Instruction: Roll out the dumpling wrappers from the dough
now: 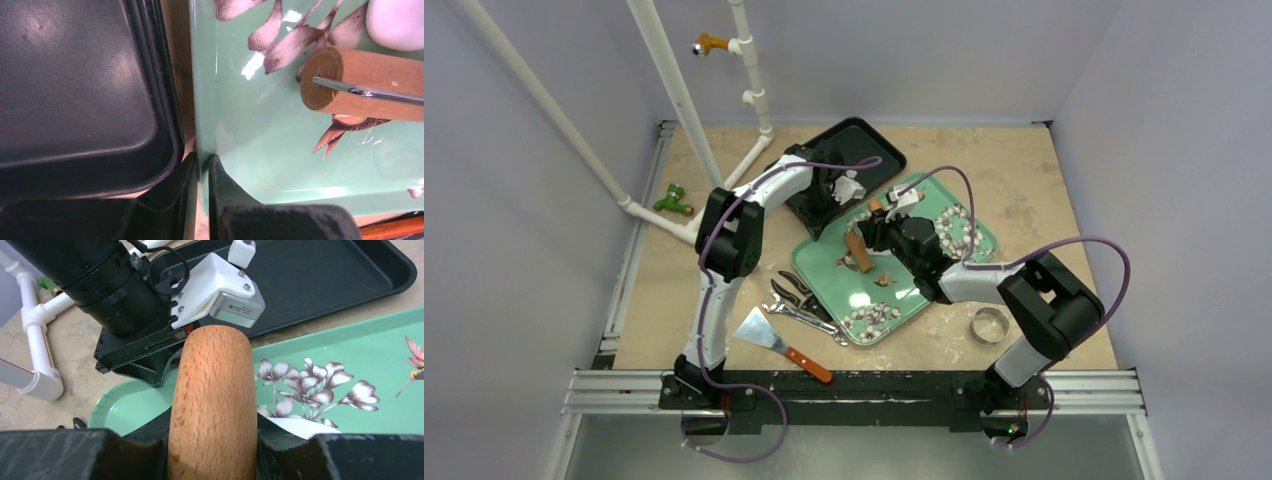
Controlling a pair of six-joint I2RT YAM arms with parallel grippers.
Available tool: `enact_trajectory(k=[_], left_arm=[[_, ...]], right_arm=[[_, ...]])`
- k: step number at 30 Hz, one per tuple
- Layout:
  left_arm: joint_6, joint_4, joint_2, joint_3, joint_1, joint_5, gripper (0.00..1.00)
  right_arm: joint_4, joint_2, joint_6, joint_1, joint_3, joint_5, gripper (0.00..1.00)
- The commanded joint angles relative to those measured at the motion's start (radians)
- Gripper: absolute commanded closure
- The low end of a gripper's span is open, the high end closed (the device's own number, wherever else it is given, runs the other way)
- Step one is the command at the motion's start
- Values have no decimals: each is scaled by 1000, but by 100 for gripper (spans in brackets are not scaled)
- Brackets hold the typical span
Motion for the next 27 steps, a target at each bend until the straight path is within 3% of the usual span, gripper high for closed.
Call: enact_trajectory(k=[1,5,13,19,27], left_arm=[[-11,7,20,28,3,6,100],[-10,5,20,28,6,14,100],[-9,1,23,35,9,24,100],[-9,-1,21,35,11,30,100],[-6,-3,21,35,12,38,100]], right_arm=[[-176,9,-22,3,-29,-12,100],[-282,-88,-78,-7,84,-15,100],[-374,-243,-94,-110,317,-182,100],[-464,-189,-252,-119,301,75,100],[-290,-89,-234,-84,126,78,100]])
